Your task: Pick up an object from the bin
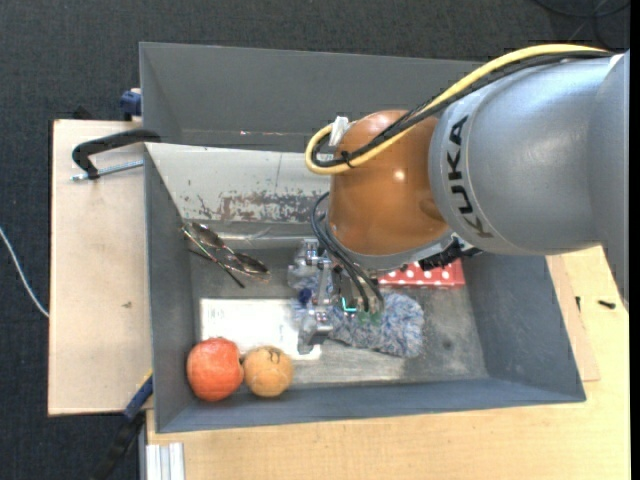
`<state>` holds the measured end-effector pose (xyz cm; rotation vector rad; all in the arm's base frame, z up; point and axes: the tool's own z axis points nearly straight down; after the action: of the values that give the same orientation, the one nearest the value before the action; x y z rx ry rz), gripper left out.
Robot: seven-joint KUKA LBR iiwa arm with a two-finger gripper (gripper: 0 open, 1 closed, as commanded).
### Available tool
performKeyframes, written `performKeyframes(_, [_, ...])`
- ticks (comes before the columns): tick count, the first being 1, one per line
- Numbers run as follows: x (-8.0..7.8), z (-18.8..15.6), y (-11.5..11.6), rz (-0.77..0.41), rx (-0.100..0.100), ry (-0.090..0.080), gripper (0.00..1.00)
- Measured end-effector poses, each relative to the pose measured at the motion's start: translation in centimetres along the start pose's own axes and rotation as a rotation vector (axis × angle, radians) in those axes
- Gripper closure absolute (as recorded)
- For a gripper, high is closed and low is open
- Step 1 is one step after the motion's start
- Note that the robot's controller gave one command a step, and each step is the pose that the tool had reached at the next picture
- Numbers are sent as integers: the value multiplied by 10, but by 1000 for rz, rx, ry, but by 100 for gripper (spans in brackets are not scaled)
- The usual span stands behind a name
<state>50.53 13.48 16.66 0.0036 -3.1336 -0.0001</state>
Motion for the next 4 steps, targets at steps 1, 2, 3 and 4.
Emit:
performKeyframes(1, [-1,-4,-1,3,-1,-7,0])
performKeyframes(2, [-22,68,-75,9,-2,-14,0])
performKeyframes(3, [-14,93,-101,89,-6,-21,0])
performKeyframes(4, [-14,93,-95,152,-5,-20,0])
